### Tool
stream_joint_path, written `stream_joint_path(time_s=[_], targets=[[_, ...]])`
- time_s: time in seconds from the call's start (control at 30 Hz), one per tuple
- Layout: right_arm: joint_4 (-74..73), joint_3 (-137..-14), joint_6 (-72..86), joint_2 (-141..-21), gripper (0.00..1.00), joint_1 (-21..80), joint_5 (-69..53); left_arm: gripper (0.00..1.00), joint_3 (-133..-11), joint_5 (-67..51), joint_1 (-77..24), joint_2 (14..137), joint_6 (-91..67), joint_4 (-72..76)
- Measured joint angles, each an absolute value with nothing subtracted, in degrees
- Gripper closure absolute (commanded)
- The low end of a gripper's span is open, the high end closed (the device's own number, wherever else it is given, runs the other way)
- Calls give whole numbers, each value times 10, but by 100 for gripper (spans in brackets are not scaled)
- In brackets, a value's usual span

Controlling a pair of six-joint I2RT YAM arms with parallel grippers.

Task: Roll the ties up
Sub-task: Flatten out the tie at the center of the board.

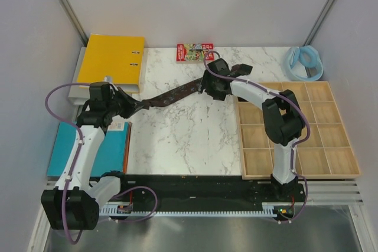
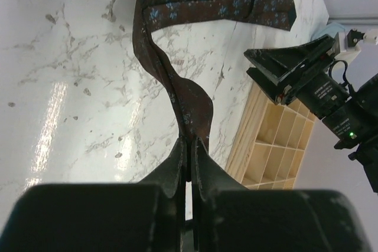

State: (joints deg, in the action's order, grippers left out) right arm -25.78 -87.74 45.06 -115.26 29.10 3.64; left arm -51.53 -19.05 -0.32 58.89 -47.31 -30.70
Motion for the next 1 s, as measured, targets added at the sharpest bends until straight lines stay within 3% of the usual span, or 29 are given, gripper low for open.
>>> stream_joint_path(time_s=[0.27, 0.47, 0.6, 0.73, 1.0], targets=[[-269, -773, 459, -1122, 23, 310, 39, 98, -417, -292, -3, 510, -526, -314], [-342, -744, 441, -1054, 27, 318, 93, 98, -426, -349, -4, 400, -589, -336], [-389, -769, 416, -1020, 39, 317, 128, 98, -465, -361, -8, 402, -594, -337], [-403, -783, 389, -1017, 57, 327, 134, 98, -423, -361, -8, 401, -591, -332], [-393, -762, 383, -1064, 67, 416, 80, 98, -241, -326, -8, 343, -572, -402]])
